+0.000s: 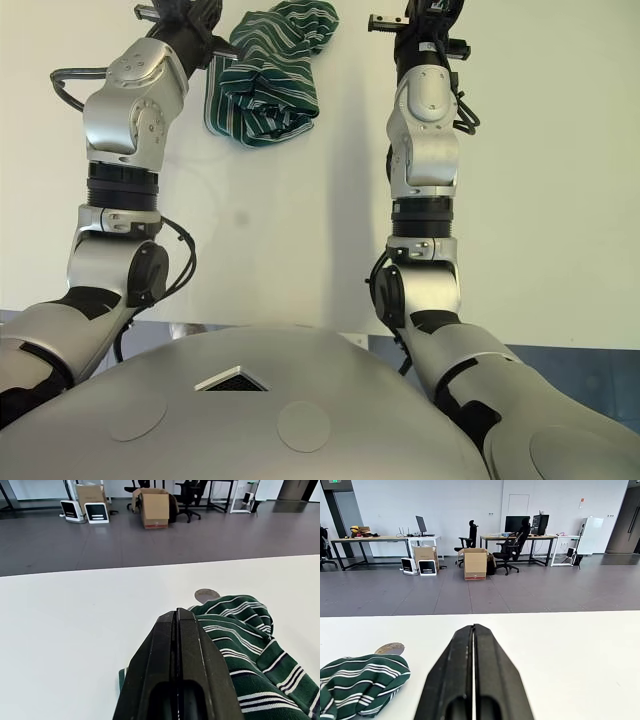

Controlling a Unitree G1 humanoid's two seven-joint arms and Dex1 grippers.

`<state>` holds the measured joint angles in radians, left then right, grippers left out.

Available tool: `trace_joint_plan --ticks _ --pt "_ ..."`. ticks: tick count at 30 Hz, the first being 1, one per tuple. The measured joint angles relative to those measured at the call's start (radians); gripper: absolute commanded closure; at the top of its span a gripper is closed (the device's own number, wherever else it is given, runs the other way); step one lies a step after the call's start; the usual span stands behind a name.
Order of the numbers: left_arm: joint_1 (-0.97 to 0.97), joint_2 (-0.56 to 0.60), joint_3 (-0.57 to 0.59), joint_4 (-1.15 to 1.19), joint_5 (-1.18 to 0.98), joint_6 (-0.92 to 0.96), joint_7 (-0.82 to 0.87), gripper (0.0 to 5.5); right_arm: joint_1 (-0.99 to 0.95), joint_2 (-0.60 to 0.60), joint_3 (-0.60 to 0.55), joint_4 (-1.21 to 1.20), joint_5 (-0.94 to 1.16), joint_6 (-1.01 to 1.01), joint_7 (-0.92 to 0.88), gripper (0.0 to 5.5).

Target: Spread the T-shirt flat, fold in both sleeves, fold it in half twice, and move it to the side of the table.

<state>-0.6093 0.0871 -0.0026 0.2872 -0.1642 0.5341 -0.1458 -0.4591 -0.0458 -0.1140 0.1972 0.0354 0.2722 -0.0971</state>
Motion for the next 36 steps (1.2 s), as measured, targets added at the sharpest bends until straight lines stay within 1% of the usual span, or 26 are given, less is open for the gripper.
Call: trace_joint_plan --ticks 2,3,4,7,8,9,11,13,15,17,18,19,20,21,22,23,24,25,26,27,29,31,33,36 --pt "-0.023 -0.005 -0.024 0.032 -0.002 0.008 -0.054 5.48 0.000 0.000 0.000 0.004 0.000 0.000 -0.001 5.50" --pt "-0.049 -0.009 -0.058 0.059 -0.003 0.025 -0.113 5.48 0.000 0.001 0.001 0.007 0.000 0.000 -0.002 5.50" --pt "-0.056 -0.017 -0.076 0.067 -0.002 0.030 -0.134 5.48 0.000 0.001 0.001 0.007 0.000 0.000 -0.002 5.50" --pt "-0.081 0.002 -0.231 0.103 0.024 0.134 -0.306 5.48 0.000 0.001 0.000 0.008 0.000 0.000 -0.003 5.50" --pt "-0.083 0.039 -0.351 0.105 0.063 0.183 -0.403 5.48 0.000 0.003 -0.003 0.010 0.001 0.000 -0.004 5.50" --pt "-0.083 0.077 -0.439 0.104 0.099 0.211 -0.471 5.48 0.000 0.006 -0.006 0.016 0.003 0.000 -0.005 5.50" --pt "-0.095 0.160 -0.559 0.072 0.178 0.193 -0.551 5.48 0.002 0.013 -0.028 0.019 0.014 0.003 -0.014 5.50" --pt "-0.080 0.273 -0.636 -0.023 0.234 0.174 -0.630 5.48 0.006 0.013 -0.042 0.019 0.021 0.007 -0.024 5.50" --pt "0.048 0.469 -0.646 -0.279 0.213 0.158 -0.760 5.48 0.027 0.014 -0.050 0.016 0.022 0.012 -0.031 5.50" --pt "0.178 0.633 -0.614 -0.473 0.173 0.108 -0.843 5.48 0.042 0.017 -0.051 0.012 0.021 0.019 -0.040 5.50" --pt "0.262 0.744 -0.586 -0.565 0.159 0.057 -0.889 5.48 0.048 0.016 -0.054 0.003 0.021 0.024 -0.043 5.50" --pt "0.338 0.862 -0.543 -0.616 0.154 -0.013 -0.925 5.48 0.056 0.016 -0.057 -0.015 0.021 0.024 -0.044 5.50" --pt "0.383 0.935 -0.505 -0.629 0.152 -0.051 -0.948 5.48 0.063 0.017 -0.058 -0.020 0.021 0.024 -0.044 5.50" --pt "0.443 1.035 -0.440 -0.623 0.144 -0.095 -0.973 5.48 0.073 0.018 -0.059 -0.024 0.021 0.029 -0.045 5.50" --pt "0.478 1.102 -0.368 -0.595 0.135 -0.118 -0.982 5.48 0.086 0.017 -0.063 -0.035 0.021 0.033 -0.048 5.50" --pt "0.471 1.103 -0.294 -0.574 0.116 -0.126 -0.965 5.48 0.092 0.019 -0.063 -0.044 0.021 0.037 -0.050 5.50" --pt "0.413 1.029 -0.190 -0.568 0.055 -0.119 -0.905 5.31 0.092 0.029 -0.053 -0.059 0.021 0.040 -0.050 5.50" --pt "0.364 0.967 -0.140 -0.576 0.007 -0.083 -0.866 5.23 0.092 0.037 -0.039 -0.062 0.021 0.042 -0.046 5.50" --pt "0.337 0.912 -0.102 -0.600 -0.036 -0.036 -0.826 5.03 0.092 0.041 -0.036 -0.064 0.021 0.048 -0.044 5.50" --pt "0.327 0.859 -0.078 -0.646 -0.081 0.016 -0.791 4.89 0.093 0.038 -0.036 -0.066 0.021 0.053 -0.044 5.50" --pt "0.377 0.813 -0.072 -0.812 -0.151 0.117 -0.751 4.55 0.097 0.020 -0.041 -0.083 0.021 0.067 -0.042 5.50" --pt "0.451 0.812 -0.083 -0.949 -0.172 0.191 -0.724 4.27 0.104 0.009 -0.043 -0.096 0.020 0.079 -0.039 5.50" --pt "0.524 0.821 -0.151 -1.049 -0.141 0.220 -0.682 3.97 0.110 0.004 -0.041 -0.108 0.021 0.098 -0.029 5.50" --pt "0.584 0.817 -0.259 -1.071 -0.027 0.226 -0.586 3.97 0.116 -0.021 -0.039 -0.121 0.020 0.118 -0.007 5.50"
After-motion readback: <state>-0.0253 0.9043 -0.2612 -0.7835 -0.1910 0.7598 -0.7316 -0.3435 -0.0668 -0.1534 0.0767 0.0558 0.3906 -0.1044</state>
